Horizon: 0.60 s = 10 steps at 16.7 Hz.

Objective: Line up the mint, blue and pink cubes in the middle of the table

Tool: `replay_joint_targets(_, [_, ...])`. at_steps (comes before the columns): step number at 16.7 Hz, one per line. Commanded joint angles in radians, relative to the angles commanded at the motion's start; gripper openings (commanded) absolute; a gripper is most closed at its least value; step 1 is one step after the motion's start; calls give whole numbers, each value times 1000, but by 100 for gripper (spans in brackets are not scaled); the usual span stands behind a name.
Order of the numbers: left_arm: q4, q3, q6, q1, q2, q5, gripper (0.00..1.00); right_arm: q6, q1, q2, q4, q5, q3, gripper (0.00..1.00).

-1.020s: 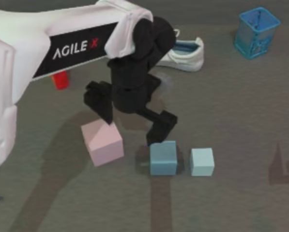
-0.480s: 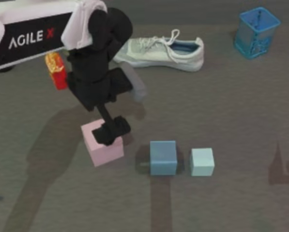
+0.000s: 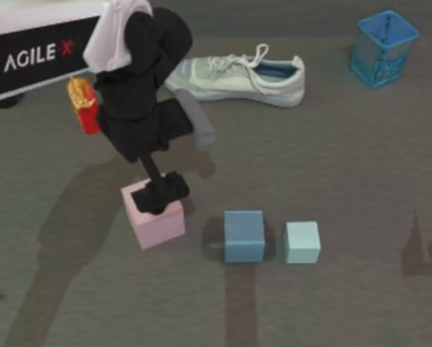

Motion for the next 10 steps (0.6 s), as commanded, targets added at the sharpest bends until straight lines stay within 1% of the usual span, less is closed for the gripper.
replay_joint_targets(2, [36, -22, -1, 2, 14, 0, 100, 0, 0, 0, 0, 0, 0, 100])
replay_joint_targets(8, [262, -151, 4, 6, 104, 1, 100, 0, 0, 0, 0, 0, 0, 100])
replay_joint_targets(10, [301, -176, 5, 6, 122, 1, 100, 0, 0, 0, 0, 0, 0, 100])
